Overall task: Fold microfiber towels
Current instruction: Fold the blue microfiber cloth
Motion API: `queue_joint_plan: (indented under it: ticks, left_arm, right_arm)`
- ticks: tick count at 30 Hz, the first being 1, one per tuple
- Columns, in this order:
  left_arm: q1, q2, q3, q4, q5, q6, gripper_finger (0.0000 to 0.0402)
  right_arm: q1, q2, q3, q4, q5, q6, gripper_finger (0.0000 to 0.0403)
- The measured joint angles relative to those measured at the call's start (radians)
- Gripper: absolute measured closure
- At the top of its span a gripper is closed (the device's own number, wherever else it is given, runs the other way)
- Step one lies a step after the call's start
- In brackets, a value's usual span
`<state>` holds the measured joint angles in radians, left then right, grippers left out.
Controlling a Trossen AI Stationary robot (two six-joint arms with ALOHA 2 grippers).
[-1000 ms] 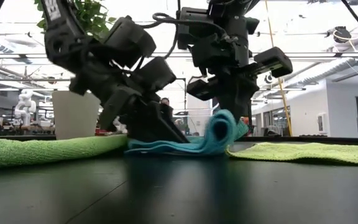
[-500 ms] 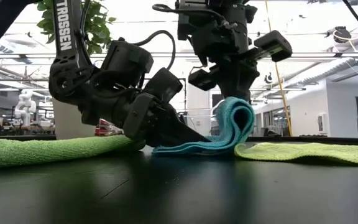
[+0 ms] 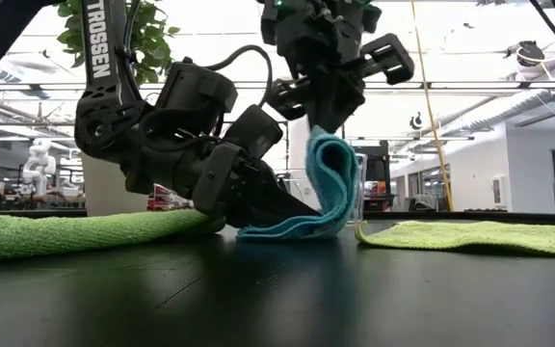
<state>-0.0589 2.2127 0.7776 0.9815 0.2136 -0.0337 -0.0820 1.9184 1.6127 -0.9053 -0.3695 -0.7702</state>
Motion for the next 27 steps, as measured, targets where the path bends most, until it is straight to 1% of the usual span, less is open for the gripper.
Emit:
queue_joint_plan:
  ticks: [2, 6, 11, 15, 22, 27]
  left_arm:
    - [0.000, 0.000, 0.000, 0.001, -0.001, 0.007, 0.0227]
    - [-0.001, 0.001, -0.001, 0.007, -0.004, 0.039, 0.0227]
    - [-0.010, -0.008, -0.002, 0.001, -0.028, 0.091, 0.0227]
    - [-0.009, -0.060, -0.005, -0.043, -0.028, 0.104, 0.0227]
    - [-0.012, -0.254, -0.010, -0.317, -0.051, 0.145, 0.0227]
    - [-0.023, -0.308, -0.008, -0.347, -0.060, 0.181, 0.0227]
  right_arm:
    - [-0.009, 0.011, 0.000, 0.010, -0.004, 0.012, 0.0402]
    - [-0.021, 0.046, 0.000, -0.003, -0.053, -0.001, 0.0402]
    - [-0.021, 0.078, 0.000, -0.027, -0.054, -0.004, 0.0402]
    - [-0.022, 0.079, 0.000, -0.033, -0.054, -0.005, 0.0402]
    - [-0.022, 0.079, 0.000, -0.033, -0.054, -0.005, 0.0403]
    - [-0.022, 0.079, 0.000, -0.026, -0.054, -0.004, 0.0403]
